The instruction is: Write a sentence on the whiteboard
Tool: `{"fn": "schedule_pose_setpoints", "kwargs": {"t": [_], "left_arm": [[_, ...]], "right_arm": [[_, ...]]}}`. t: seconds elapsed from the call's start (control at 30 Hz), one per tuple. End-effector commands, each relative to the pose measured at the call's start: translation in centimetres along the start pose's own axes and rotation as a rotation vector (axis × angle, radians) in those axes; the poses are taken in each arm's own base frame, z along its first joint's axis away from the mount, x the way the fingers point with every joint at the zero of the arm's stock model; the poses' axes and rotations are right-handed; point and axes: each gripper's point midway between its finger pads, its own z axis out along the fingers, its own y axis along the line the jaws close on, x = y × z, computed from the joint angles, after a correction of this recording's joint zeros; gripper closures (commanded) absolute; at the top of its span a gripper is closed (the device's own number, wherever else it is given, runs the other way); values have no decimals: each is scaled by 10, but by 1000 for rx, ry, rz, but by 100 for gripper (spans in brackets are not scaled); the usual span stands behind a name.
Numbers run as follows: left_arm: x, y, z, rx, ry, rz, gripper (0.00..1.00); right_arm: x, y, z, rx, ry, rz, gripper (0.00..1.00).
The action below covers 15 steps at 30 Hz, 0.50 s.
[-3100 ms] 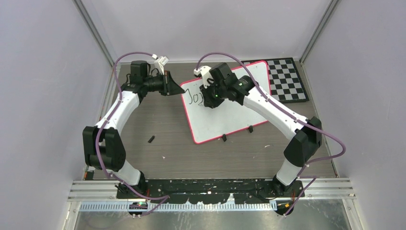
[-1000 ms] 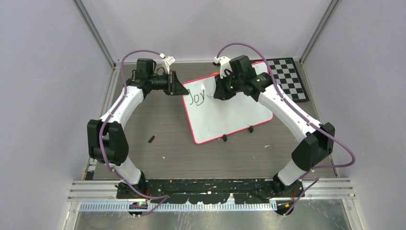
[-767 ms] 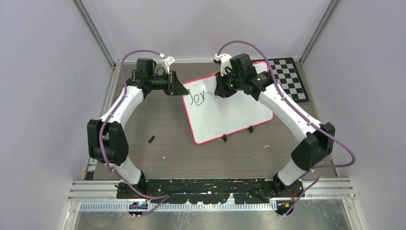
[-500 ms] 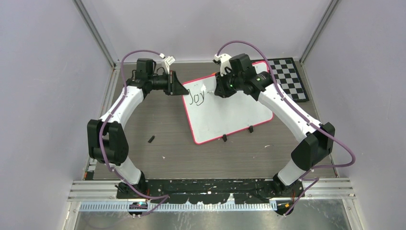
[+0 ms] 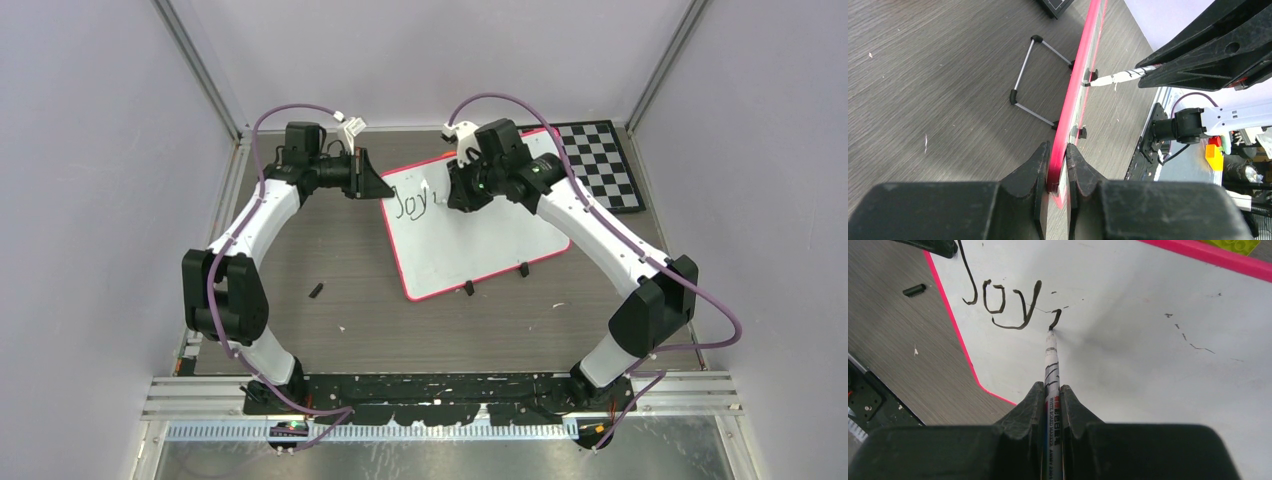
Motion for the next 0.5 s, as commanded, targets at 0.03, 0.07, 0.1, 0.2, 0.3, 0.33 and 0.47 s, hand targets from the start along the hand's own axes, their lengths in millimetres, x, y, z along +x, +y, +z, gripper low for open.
{"fn": "schedule_pose_setpoints", "kwargs": {"t": [0.03,0.07,0.1,0.2,0.3,0.33,0.47], "left_arm": [[-9,-3,-3,-23,-26,51,100],[-10,-3,-3,-23,-28,54,100],[-10,-3,-3,-22,-27,54,100],[-10,-3,-3,-21,-28,54,100],[-10,-3,-3,-19,-27,51,100],[-10,-3,-3,-18,-27,51,100],[-11,-4,-3,-18,-29,52,100]], "right_arm": [[-3,4,-9,10,-13,-47,100],[-4,4,-10,9,-15,-48,100],[-7,5,-12,7,-20,-49,100],[-20,8,-23,4,-56,-50,100],[-39,11,-37,7,-111,-57,100],[-45,11,-39,10,-128,-59,100],[-55,6,-37,39,-150,-69,100]]}}
